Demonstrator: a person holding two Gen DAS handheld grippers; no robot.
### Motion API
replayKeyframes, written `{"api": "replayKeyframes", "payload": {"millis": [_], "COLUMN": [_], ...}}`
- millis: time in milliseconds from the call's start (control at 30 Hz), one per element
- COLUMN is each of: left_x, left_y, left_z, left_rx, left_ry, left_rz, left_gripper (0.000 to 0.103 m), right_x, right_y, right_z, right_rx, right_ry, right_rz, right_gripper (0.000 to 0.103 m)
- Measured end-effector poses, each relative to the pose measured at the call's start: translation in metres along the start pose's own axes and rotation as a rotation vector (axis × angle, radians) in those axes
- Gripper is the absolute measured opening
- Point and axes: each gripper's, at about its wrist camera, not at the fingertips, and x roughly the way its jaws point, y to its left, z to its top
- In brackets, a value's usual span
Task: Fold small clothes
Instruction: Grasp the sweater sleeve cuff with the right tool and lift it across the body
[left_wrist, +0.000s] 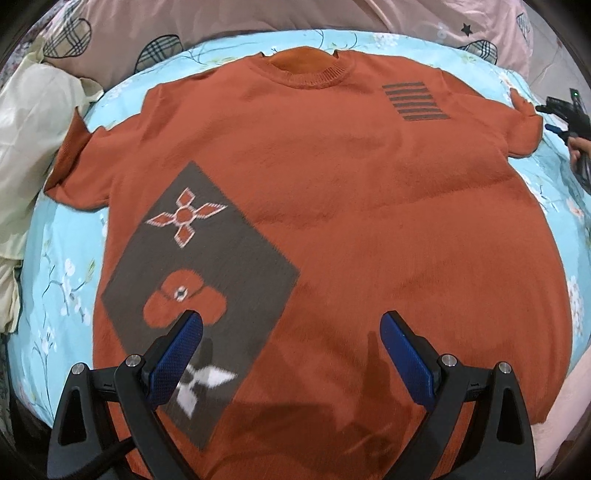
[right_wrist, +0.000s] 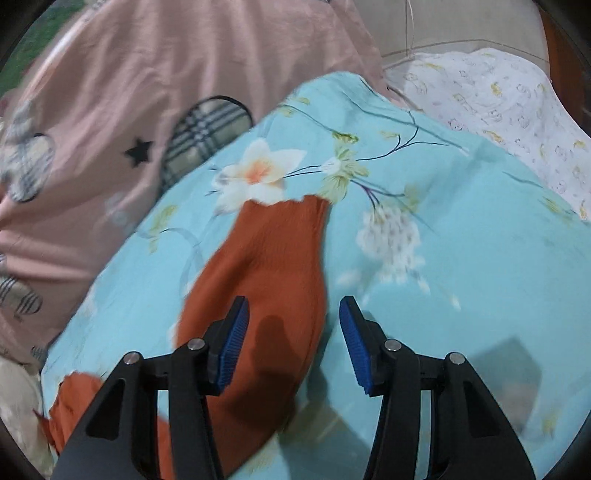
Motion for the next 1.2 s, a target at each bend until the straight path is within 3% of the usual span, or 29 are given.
{"api": "replayKeyframes", "payload": {"millis": [100, 133, 167, 200, 400, 600, 867, 1000, 1200], "left_x": [0.006, 0.007, 0.008, 0.009, 0.007, -0.008, -0.016, -0.016, -0.007], "left_y": [-0.003, -0.003, -0.004, -0.004, -0.003, 0.011, 0.055, 0.078, 0.106], "left_z": [0.007, 0.009, 0.009, 0.009, 0.006, -0.004, -0.011, -0.014, -0.010], "left_rx": [0.001, 0.000, 0.000, 0.000, -0.001, -0.036, -0.147, -0.187, -0.245], "left_ry": [0.005, 0.005, 0.006, 0.005, -0.016, -0.057, -0.095, -0.114, -0.131], "left_rz": [-0.012, -0.017, -0.024, -0.031, -0.071, -0.119, -0.137, -0.131, -0.188], "left_gripper": [0.097, 0.097, 0.097, 0.097, 0.097, 0.097, 0.097, 0.097, 0.097], "right_x": [0.024, 0.023, 0.019, 0.013, -0.052, -0.081, -0.034, -0.009, 0.012], "right_y": [-0.014, -0.014, -0.012, -0.009, 0.057, 0.166, 0.311, 0.371, 0.409], "right_z": [0.008, 0.008, 0.008, 0.006, -0.026, -0.095, -0.220, -0.279, -0.331], "right_rx": [0.051, 0.053, 0.047, 0.052, -0.074, -0.192, -0.242, -0.285, -0.352], "right_ry": [0.039, 0.030, 0.032, 0.036, 0.002, 0.079, 0.334, 0.444, 0.525], "right_rz": [0.038, 0.049, 0.067, 0.096, 0.252, 0.450, 0.671, 0.711, 0.722], "right_gripper": [0.049, 0.027, 0.011, 0.008, 0.007, 0.007, 0.007, 0.007, 0.008]}}
